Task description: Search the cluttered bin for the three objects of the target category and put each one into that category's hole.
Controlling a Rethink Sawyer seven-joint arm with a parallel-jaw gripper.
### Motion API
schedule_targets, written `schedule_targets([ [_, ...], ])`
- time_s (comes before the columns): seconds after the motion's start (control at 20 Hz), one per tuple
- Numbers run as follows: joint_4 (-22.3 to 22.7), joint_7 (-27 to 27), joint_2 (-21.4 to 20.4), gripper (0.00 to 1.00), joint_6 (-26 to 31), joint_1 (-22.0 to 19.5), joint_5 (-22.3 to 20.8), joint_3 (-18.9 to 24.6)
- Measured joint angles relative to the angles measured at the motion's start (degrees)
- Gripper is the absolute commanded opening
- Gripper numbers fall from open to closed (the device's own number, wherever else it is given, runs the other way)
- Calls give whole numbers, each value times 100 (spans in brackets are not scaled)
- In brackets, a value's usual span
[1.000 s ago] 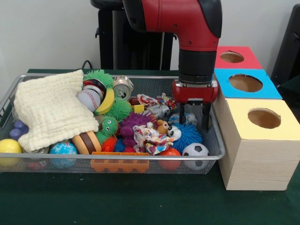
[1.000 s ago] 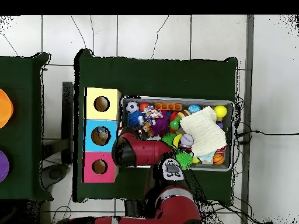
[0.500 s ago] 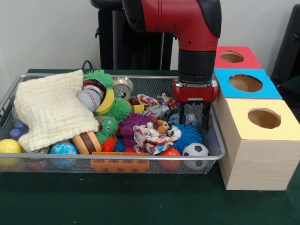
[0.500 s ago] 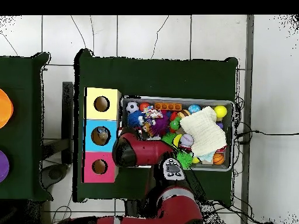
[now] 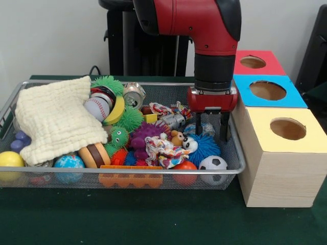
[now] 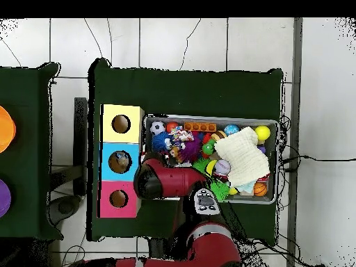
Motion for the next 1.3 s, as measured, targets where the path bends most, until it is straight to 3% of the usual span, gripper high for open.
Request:
schedule_targets([
  [1.3,0,0,-17,100,-265,-55,-724,44],
])
